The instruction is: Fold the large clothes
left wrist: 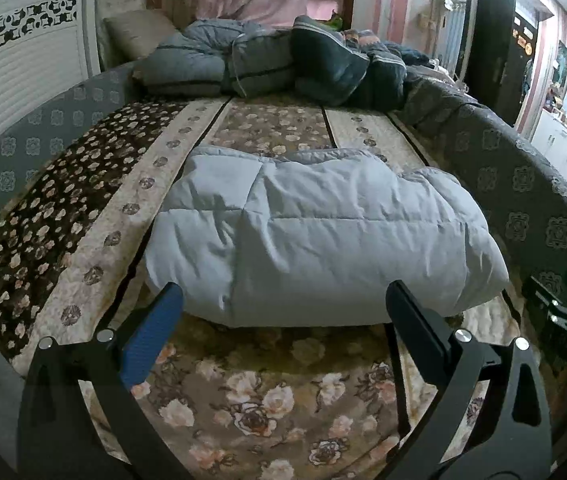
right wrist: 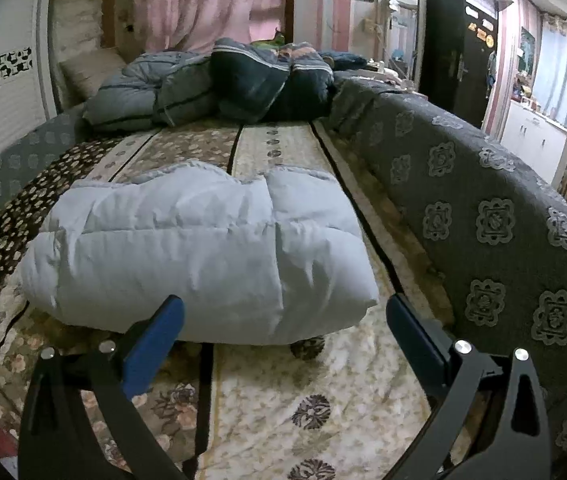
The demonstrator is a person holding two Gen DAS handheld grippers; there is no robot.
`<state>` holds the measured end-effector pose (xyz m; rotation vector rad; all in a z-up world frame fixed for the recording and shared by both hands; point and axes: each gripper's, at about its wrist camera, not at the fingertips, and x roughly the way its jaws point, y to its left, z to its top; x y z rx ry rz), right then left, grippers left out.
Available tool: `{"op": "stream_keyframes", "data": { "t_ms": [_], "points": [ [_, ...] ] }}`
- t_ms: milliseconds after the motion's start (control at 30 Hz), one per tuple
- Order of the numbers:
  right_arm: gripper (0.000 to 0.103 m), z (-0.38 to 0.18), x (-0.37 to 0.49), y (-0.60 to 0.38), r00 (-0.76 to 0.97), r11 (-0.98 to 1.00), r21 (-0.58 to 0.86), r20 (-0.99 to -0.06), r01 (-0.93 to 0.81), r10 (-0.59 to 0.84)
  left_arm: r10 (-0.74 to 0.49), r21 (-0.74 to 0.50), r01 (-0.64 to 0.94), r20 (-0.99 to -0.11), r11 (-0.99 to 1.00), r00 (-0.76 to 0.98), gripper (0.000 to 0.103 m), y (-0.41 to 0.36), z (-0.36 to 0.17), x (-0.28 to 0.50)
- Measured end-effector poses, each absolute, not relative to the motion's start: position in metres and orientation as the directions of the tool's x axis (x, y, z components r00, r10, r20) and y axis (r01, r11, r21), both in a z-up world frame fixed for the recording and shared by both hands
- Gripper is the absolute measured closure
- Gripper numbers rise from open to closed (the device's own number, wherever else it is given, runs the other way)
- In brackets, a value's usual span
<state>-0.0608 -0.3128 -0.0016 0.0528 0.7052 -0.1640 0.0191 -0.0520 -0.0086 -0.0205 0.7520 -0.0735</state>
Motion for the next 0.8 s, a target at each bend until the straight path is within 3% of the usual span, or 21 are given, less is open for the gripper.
{"op": "stream_keyframes", "data": {
  "t_ms": [800],
  "points": [
    [0.002,-0.007,-0.061,-0.316,0.743,0.979,-0.037,-0.645,0.2,-0.176,-0.004,0.033,0.034,-0.652,0.999,0.759,0.003,-0.045,-0.008,0.021]
  ]
}}
